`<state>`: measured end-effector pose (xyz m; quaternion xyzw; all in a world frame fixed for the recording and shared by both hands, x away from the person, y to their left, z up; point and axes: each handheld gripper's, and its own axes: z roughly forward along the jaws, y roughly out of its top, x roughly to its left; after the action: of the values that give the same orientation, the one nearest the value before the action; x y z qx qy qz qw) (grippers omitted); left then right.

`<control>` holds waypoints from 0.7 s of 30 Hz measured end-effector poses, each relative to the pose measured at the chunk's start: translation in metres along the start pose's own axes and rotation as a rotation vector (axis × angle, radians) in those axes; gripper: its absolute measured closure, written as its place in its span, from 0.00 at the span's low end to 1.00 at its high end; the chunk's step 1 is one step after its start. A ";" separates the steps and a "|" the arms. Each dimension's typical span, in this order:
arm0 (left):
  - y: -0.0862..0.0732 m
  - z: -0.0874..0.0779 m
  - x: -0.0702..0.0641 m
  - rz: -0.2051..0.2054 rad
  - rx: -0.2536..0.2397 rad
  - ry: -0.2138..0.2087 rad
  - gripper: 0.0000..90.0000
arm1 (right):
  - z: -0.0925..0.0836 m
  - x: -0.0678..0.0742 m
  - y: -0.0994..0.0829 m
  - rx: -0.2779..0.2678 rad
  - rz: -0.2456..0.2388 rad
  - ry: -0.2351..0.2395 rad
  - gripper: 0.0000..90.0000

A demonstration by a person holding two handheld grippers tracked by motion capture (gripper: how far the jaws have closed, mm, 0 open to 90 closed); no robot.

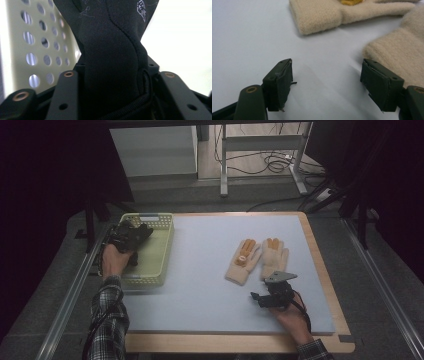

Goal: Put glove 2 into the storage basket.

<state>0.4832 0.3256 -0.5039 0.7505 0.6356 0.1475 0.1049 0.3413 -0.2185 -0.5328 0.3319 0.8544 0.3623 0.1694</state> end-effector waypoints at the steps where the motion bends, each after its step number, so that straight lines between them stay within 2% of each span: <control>1: 0.001 0.002 0.001 -0.005 0.014 -0.007 0.54 | 0.000 0.000 0.000 0.000 0.000 0.000 0.28; 2: 0.001 0.002 0.001 -0.005 0.014 -0.007 0.51 | 0.000 0.000 0.000 0.000 0.000 0.000 0.28; 3: 0.002 0.004 -0.001 0.015 0.034 -0.014 0.46 | 0.000 0.000 0.000 0.000 0.000 0.000 0.28; 7: 0.003 0.005 -0.009 0.037 0.040 -0.004 0.16 | 0.000 0.000 0.000 0.000 0.000 0.000 0.28; 8: 0.003 0.005 -0.009 0.037 0.040 -0.004 0.12 | 0.000 0.000 0.000 0.000 0.000 0.000 0.28; 12: -0.001 -0.008 -0.005 0.001 -0.043 -0.063 0.08 | 0.000 0.000 0.000 0.000 0.000 0.000 0.28; 15: -0.003 -0.016 -0.003 -0.001 -0.068 -0.077 0.08 | 0.000 0.000 0.000 0.000 0.000 0.000 0.28; 16: -0.005 -0.023 -0.002 0.006 -0.101 -0.096 0.09 | 0.000 0.000 0.000 0.000 0.001 0.000 0.28; 18: -0.007 -0.030 -0.002 0.020 -0.130 -0.141 0.11 | 0.000 0.000 0.000 -0.001 0.001 0.000 0.28; 21: -0.009 -0.040 -0.007 0.051 -0.163 -0.161 0.11 | 0.000 0.000 0.000 -0.001 0.002 0.000 0.28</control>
<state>0.4595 0.3188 -0.4707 0.7647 0.5918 0.1405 0.2126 0.3412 -0.2183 -0.5329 0.3325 0.8540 0.3627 0.1693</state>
